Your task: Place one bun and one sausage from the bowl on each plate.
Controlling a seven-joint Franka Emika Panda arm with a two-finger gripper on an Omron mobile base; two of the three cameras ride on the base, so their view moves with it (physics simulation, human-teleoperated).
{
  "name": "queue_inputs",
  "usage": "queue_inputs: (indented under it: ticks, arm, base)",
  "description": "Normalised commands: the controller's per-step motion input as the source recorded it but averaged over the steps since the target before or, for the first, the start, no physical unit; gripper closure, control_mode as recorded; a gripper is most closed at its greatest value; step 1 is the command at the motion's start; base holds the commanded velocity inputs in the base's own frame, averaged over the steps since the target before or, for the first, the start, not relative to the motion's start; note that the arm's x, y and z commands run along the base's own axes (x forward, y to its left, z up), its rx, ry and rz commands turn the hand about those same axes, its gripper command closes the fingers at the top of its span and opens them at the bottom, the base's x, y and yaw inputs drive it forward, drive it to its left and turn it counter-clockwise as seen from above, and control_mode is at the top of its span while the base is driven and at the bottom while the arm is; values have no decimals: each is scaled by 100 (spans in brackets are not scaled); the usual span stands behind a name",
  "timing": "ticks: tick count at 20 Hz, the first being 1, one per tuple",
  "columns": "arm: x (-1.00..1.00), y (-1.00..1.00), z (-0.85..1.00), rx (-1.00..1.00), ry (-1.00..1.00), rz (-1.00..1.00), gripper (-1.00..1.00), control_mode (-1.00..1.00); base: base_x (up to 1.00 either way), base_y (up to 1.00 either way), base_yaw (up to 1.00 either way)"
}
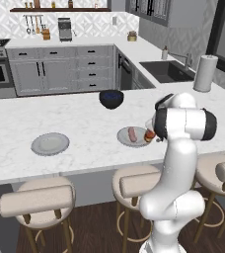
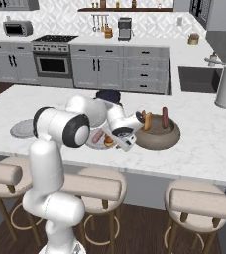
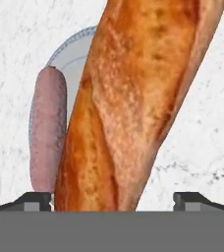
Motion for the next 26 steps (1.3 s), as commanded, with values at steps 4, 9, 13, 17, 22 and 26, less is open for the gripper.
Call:
queue_inputs:
  ticks: [4, 9, 13, 17, 22, 26]
  arm:
    - [0, 28, 56, -7, -10, -1, -100, -100]
    - [-6, 38, 89, -11, -13, 0, -100, -100]
    - [-16, 27, 89, -25, -1, -2, -100, -100]
    - [13, -21, 62, -40, 1, -2, -100, -100]
    - [8, -78, 19, -25, 7, -3, -100, -100]
    - [4, -91, 7, -12, 8, 0, -100, -100]
  base:
    - [0, 0, 0]
    - [0, 0, 0]
    - [0, 0, 0]
    - [0, 0, 0]
    - [0, 0, 0]
    - [0, 0, 0]
